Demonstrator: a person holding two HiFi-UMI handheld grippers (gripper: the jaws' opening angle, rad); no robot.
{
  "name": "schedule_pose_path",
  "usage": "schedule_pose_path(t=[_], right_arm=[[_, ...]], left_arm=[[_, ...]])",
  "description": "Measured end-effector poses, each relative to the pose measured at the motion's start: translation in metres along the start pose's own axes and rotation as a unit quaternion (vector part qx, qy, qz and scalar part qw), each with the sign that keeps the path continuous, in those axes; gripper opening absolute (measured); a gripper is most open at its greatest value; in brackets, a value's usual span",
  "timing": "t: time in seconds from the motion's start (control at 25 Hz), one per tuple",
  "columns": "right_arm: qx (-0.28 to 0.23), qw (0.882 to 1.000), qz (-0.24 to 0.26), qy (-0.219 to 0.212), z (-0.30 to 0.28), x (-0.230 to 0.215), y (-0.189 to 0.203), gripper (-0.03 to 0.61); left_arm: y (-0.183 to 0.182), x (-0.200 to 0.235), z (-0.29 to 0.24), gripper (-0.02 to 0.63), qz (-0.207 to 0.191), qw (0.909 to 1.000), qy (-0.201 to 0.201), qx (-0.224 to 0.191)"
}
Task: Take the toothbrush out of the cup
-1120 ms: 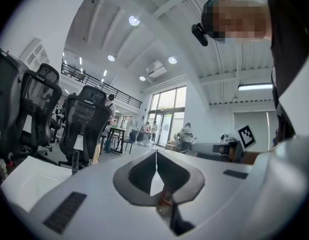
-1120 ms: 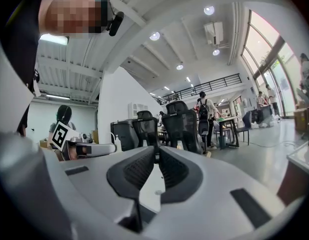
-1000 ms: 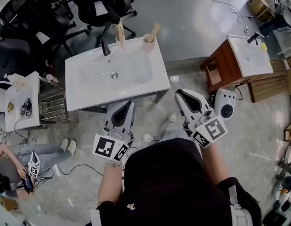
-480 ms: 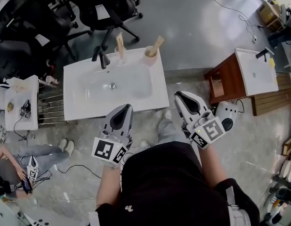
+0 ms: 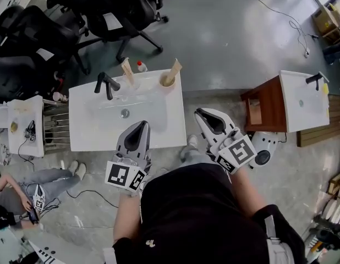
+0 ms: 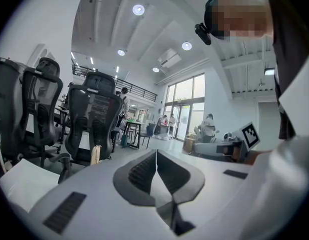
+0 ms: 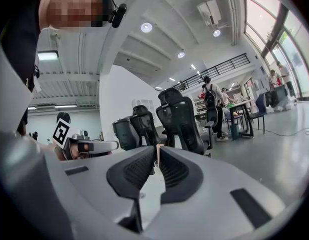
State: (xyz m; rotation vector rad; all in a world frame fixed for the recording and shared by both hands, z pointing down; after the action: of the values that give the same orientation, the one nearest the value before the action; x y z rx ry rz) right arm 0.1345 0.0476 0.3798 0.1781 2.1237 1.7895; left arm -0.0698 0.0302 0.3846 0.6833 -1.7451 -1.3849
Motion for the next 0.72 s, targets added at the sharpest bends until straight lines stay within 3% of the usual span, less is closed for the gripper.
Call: schedule_pose_path(t=[0.36, 0.72], right_arm=[[0.016, 0.999, -0.017, -0.041, -0.033, -0.047, 0.004, 0.049], [0.033, 0.999, -0.025, -0.036, -0.067, -0.050, 0.014, 0.049]], left_arm=[[0.001, 0.007, -0.043, 0.023, 0.004, 0.9991, -0.043, 0.007], [0.003, 0.021, -0.032, 0.023, 0.015, 0.9983, -0.053, 0.018]])
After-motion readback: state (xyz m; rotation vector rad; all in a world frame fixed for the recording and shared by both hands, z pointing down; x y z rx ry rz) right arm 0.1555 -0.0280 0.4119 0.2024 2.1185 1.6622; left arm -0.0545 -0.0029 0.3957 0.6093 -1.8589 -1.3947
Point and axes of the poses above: the fingertips, and each gripper's own axes: z backward along the fingers, x to its left, y out of its underside, the point moved 4 cm from there along z, backward along the fingers, and after that the axes turned 12 degrees about y, right-handed, at the moved point
